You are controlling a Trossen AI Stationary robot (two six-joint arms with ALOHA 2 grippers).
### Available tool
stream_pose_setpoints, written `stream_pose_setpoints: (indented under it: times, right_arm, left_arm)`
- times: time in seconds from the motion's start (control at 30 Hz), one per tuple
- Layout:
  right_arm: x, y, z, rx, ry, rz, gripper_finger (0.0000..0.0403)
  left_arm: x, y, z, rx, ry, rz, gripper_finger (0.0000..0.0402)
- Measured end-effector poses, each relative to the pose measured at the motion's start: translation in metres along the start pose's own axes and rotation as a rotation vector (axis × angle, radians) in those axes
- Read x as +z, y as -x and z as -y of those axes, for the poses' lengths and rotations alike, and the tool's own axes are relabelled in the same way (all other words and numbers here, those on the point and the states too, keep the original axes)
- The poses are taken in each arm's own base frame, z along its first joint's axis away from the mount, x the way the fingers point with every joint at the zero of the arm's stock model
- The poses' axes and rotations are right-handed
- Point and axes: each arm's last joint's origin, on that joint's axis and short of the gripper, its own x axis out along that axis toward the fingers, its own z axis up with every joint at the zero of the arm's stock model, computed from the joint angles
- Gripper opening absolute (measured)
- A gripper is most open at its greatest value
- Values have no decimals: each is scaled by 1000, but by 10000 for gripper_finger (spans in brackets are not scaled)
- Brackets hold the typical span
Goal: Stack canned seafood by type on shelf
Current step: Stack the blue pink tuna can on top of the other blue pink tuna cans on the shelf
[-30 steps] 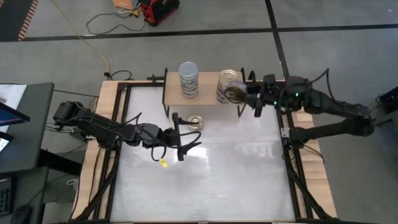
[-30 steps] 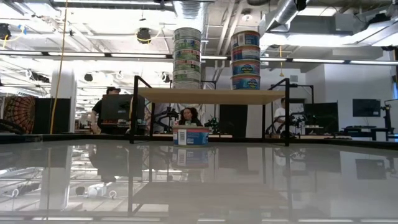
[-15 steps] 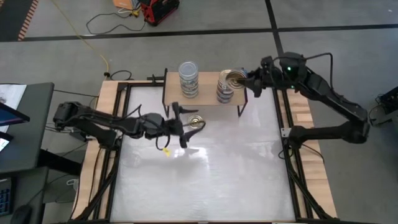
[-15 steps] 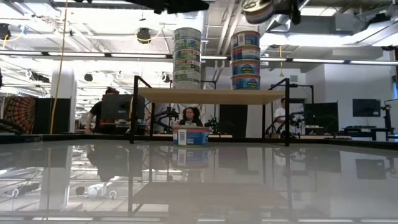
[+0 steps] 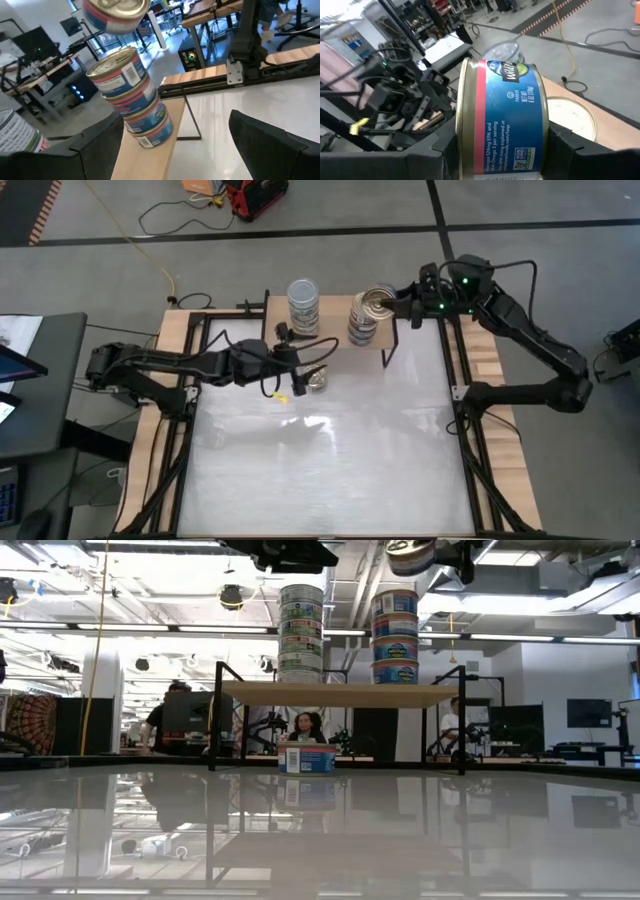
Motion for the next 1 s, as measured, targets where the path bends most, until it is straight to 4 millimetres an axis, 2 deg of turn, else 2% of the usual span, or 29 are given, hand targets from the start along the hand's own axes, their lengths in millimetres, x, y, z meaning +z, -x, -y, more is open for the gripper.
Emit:
stream_pose_setpoints:
  times: [0.17, 0.33, 0.53, 0.73, 0.87, 1.0]
  right_arm:
    - [5, 0, 5, 15, -25, 25, 220]
    - [9, 5, 12, 82, -106, 18, 219]
    - [11, 9, 22, 132, -215, -14, 220]
    - [9, -6, 38, 156, -333, -79, 221]
    - [6, -17, 50, 179, -387, -134, 221]
    - [5, -21, 55, 182, -418, -147, 221]
  left_arm:
    - [-2, -1, -1, -33, -70, -8, 347]
    - [-8, -2, 12, -97, -224, -42, 347]
    - [-4, 0, 17, -83, -291, -21, 347]
    - [5, 1, 16, -7, -465, 43, 347]
    - [7, 1, 15, 11, -500, 59, 347]
    - [8, 2, 17, 22, -527, 48, 347]
